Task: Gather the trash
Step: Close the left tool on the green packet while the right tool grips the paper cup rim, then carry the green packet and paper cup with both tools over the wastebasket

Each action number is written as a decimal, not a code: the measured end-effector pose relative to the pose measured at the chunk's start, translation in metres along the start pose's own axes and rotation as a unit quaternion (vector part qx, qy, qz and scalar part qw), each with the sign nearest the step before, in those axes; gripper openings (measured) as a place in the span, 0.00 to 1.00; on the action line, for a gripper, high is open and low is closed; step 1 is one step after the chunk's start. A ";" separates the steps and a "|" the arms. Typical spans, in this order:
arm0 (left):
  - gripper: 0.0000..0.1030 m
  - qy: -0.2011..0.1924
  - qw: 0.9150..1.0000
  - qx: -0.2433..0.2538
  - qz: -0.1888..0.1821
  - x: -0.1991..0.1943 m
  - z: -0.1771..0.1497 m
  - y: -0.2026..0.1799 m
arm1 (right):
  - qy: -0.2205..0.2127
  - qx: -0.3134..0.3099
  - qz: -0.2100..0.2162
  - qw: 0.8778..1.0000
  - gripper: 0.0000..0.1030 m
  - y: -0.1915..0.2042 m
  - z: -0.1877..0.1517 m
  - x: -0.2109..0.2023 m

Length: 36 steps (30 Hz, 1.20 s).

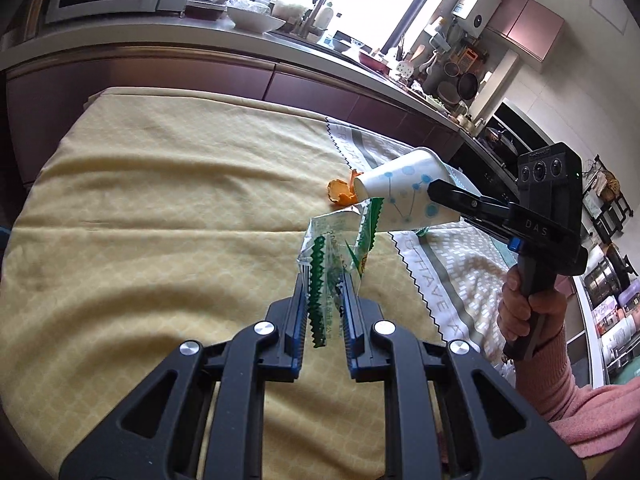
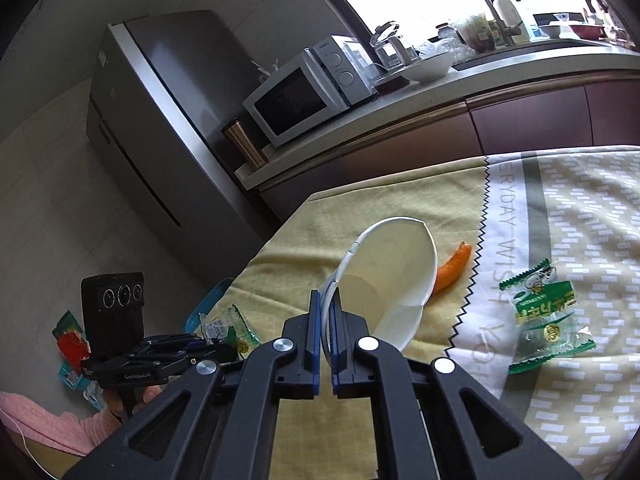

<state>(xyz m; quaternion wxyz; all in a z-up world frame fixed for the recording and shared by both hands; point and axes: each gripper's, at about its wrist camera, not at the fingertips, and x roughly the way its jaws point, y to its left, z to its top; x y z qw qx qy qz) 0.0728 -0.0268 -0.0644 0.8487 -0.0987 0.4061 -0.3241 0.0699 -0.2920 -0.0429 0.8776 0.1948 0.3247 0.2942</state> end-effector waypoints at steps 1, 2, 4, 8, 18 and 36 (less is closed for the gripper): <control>0.16 -0.003 1.000 -0.002 0.003 -0.004 0.000 0.002 | 0.002 -0.007 0.001 1.000 0.03 0.007 0.000 0.002; 0.16 -0.006 1.000 -0.005 0.005 -0.008 -0.002 0.005 | 0.004 -0.014 0.001 1.000 0.03 0.013 -0.001 0.005; 0.16 -0.013 1.000 -0.011 0.009 -0.015 -0.003 0.010 | 0.008 -0.027 0.006 1.000 0.03 0.027 -0.002 0.011; 0.16 -0.025 0.999 -0.019 0.022 -0.031 -0.009 0.018 | 0.016 -0.041 0.024 0.999 0.03 0.048 -0.003 0.026; 0.16 -0.063 0.995 -0.053 0.059 -0.081 -0.023 0.050 | 0.046 -0.081 0.050 0.994 0.03 0.094 -0.003 0.071; 0.16 -0.130 0.972 -0.131 0.148 -0.166 -0.045 0.125 | 0.092 -0.140 0.105 0.980 0.03 0.169 0.008 0.151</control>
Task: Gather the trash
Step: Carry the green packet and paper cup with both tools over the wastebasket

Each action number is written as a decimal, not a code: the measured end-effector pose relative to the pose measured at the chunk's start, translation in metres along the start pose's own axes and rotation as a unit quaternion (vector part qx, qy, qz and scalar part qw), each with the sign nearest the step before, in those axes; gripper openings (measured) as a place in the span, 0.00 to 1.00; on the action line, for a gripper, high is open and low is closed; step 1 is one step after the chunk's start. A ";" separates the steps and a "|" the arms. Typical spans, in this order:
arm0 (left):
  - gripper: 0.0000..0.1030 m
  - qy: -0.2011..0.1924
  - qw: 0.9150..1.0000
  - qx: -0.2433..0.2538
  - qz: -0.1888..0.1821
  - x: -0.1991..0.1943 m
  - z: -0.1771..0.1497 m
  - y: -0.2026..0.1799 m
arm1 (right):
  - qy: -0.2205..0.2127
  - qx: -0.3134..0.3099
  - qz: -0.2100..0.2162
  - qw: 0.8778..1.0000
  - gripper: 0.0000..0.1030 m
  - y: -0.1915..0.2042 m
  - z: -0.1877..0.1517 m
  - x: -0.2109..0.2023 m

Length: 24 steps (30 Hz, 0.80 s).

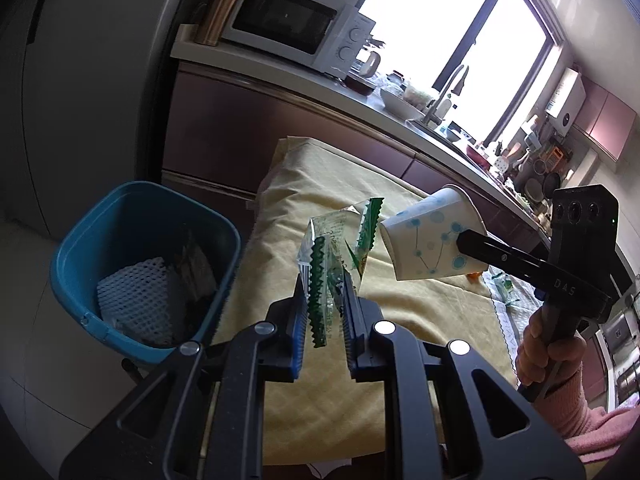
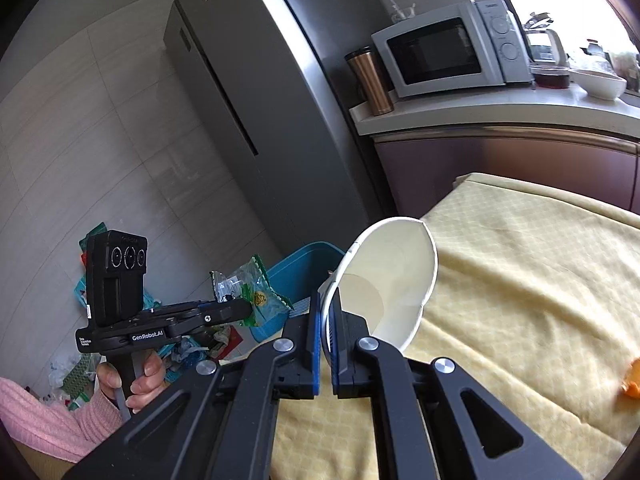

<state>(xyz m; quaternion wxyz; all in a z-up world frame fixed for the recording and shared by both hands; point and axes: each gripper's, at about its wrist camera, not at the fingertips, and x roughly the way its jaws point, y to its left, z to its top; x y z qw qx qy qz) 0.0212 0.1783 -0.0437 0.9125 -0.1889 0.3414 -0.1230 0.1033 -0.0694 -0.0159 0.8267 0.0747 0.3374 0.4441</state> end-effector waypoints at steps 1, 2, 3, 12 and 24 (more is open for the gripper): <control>0.16 -0.003 1.000 -0.004 0.005 -0.003 0.000 0.005 | 0.002 -0.003 0.002 1.000 0.03 0.001 0.002 0.004; 0.16 -0.005 1.000 -0.008 0.010 -0.004 0.001 0.011 | 0.005 -0.007 0.005 1.000 0.03 0.002 0.005 0.009; 0.16 -0.008 1.000 -0.013 0.017 -0.007 0.002 0.017 | 0.007 -0.010 0.007 1.000 0.03 0.005 0.007 0.013; 0.16 -0.017 0.997 -0.045 0.059 -0.012 0.009 0.061 | 0.029 -0.026 0.032 0.999 0.03 0.020 0.020 0.050; 0.16 -0.001 0.993 -0.078 0.094 0.000 0.004 0.095 | 0.060 -0.032 0.049 0.996 0.03 0.035 0.034 0.097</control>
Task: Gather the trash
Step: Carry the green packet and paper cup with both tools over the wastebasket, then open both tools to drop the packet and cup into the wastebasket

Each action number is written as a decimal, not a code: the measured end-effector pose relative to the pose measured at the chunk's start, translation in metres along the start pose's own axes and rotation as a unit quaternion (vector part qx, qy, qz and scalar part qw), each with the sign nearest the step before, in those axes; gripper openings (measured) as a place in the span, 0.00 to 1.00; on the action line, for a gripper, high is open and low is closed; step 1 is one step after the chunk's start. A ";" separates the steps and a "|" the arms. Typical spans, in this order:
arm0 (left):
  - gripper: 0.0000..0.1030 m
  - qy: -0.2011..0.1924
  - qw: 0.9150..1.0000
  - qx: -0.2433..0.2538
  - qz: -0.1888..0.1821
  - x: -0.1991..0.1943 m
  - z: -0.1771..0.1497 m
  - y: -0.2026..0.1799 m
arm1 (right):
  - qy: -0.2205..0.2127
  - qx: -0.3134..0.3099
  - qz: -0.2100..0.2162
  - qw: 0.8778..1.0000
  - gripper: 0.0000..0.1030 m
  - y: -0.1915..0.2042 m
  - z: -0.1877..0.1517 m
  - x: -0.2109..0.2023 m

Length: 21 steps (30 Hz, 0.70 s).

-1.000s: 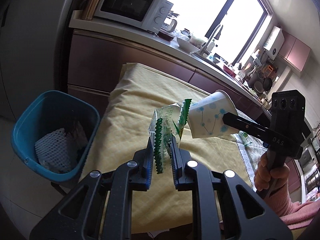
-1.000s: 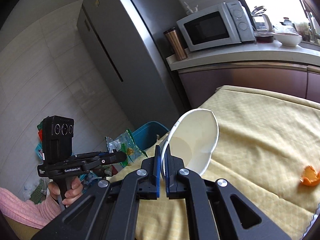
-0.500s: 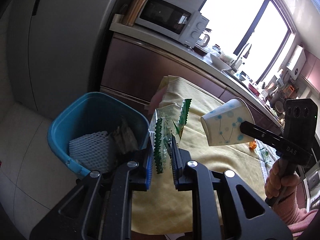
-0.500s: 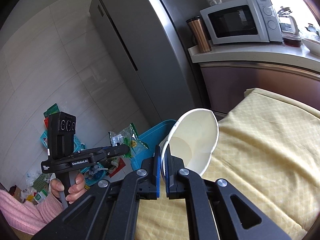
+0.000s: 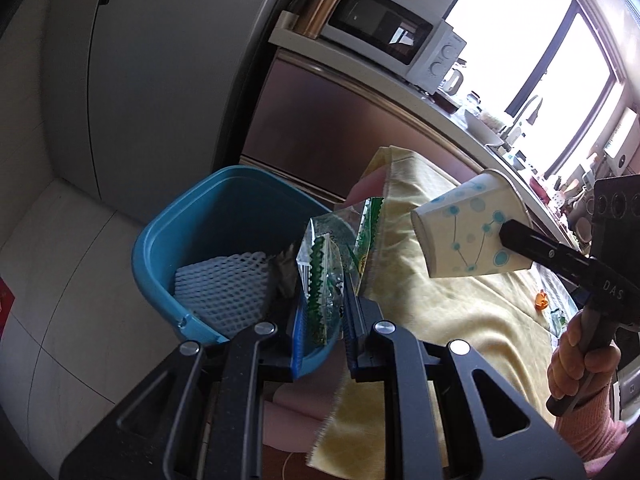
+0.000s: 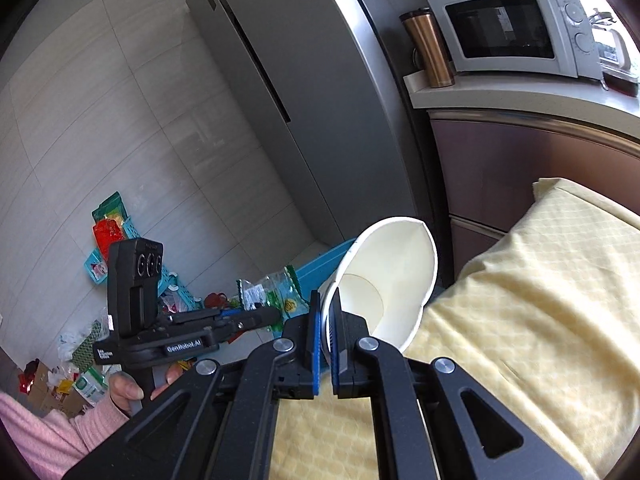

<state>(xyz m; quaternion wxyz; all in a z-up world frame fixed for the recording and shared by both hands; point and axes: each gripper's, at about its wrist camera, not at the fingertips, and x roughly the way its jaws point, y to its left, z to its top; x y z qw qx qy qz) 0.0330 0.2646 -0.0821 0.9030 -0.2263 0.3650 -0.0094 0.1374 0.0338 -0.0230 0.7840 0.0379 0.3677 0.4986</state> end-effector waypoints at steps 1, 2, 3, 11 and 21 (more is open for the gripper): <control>0.16 0.001 1.000 -0.003 0.002 0.002 0.000 0.002 | 0.001 0.000 0.001 1.000 0.03 0.002 0.002 0.003; 0.16 0.003 1.000 -0.006 0.005 0.004 -0.001 0.004 | 0.002 0.000 0.001 1.000 0.03 0.003 0.004 0.007; 0.16 0.005 1.000 -0.009 0.007 0.006 -0.001 0.007 | 0.003 -0.002 -0.001 1.000 0.03 0.004 0.006 0.010; 0.16 0.022 0.999 -0.023 0.028 0.027 -0.004 0.024 | 0.020 -0.006 -0.010 1.000 0.03 0.012 0.018 0.045; 0.18 0.042 0.998 -0.033 0.042 0.053 -0.004 0.035 | 0.050 -0.003 -0.020 0.999 0.03 0.013 0.028 0.095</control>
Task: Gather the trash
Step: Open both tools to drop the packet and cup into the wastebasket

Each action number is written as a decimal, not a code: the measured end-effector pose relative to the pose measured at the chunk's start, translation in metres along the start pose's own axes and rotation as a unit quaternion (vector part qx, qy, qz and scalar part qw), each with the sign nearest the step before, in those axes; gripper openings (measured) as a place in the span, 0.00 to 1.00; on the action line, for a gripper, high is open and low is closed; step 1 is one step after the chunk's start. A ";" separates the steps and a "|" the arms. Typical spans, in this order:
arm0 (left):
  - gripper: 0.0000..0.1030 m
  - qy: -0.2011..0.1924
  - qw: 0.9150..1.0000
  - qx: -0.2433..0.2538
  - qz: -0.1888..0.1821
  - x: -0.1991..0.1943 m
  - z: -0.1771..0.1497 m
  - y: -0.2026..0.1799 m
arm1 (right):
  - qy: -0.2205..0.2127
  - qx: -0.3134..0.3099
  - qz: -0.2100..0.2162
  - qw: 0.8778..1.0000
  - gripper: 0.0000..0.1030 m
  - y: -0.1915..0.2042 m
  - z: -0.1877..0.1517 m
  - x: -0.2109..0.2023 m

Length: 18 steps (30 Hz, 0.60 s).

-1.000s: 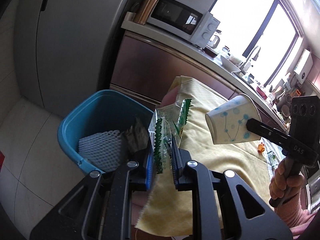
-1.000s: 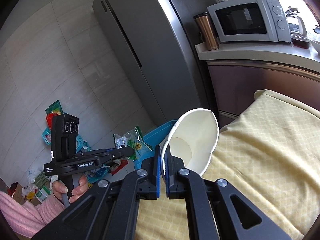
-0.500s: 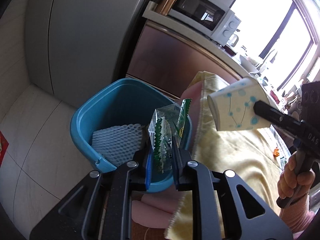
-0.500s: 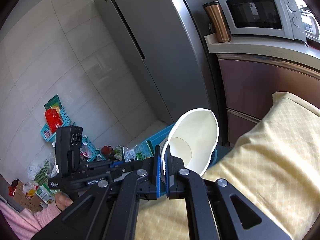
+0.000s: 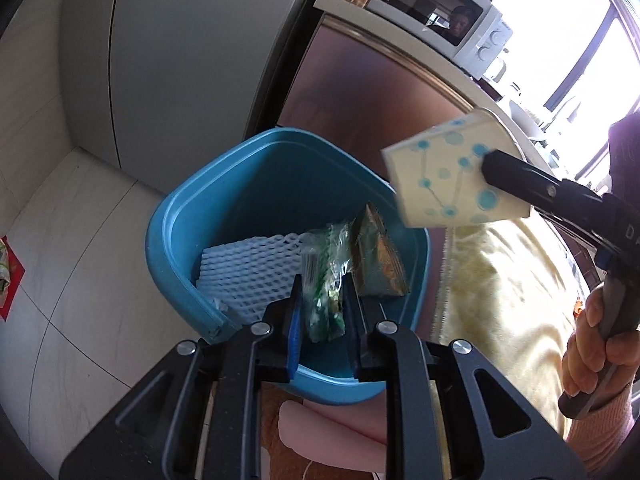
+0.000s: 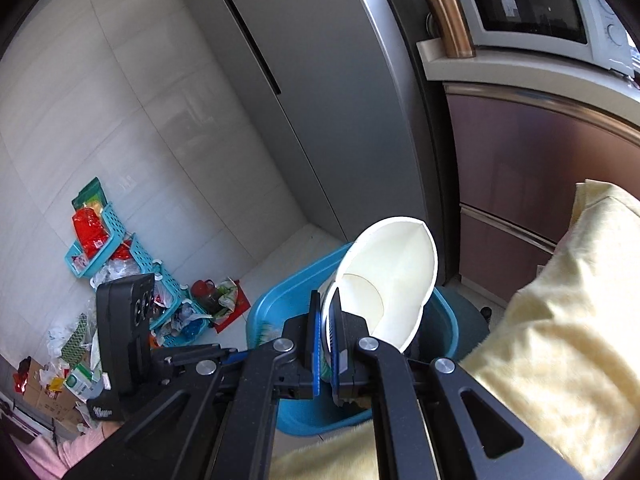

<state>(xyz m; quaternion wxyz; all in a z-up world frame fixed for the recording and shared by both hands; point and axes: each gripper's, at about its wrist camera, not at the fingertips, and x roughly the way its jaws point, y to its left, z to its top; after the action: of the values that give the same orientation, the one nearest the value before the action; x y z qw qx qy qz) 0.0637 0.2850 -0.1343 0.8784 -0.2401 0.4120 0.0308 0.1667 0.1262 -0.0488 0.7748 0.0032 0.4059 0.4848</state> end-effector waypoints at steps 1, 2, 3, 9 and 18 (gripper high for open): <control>0.18 0.002 1.000 0.000 0.002 0.003 0.001 0.001 | 0.003 0.000 -0.003 1.000 0.03 0.000 0.001 0.005; 0.17 0.004 1.000 -0.001 0.004 0.005 0.000 0.002 | 0.007 0.001 -0.006 1.000 0.03 0.000 0.002 0.011; 0.17 0.007 1.000 -0.001 0.005 0.008 0.001 0.002 | 0.012 0.001 -0.007 1.000 0.03 0.000 0.002 0.016; 0.17 0.016 1.000 -0.001 0.008 0.025 0.005 0.004 | 0.034 0.002 -0.030 0.999 0.03 -0.003 0.005 0.045; 0.33 0.021 1.000 0.004 0.009 0.038 0.004 0.001 | 0.040 0.021 -0.042 0.998 0.12 -0.010 0.009 0.059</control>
<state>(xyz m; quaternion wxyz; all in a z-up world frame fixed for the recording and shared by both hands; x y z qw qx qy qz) 0.0912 0.2825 -0.1603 0.8702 -0.2340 0.4324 0.0319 0.1914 0.1686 -0.0838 0.7777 -0.0172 0.4460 0.4427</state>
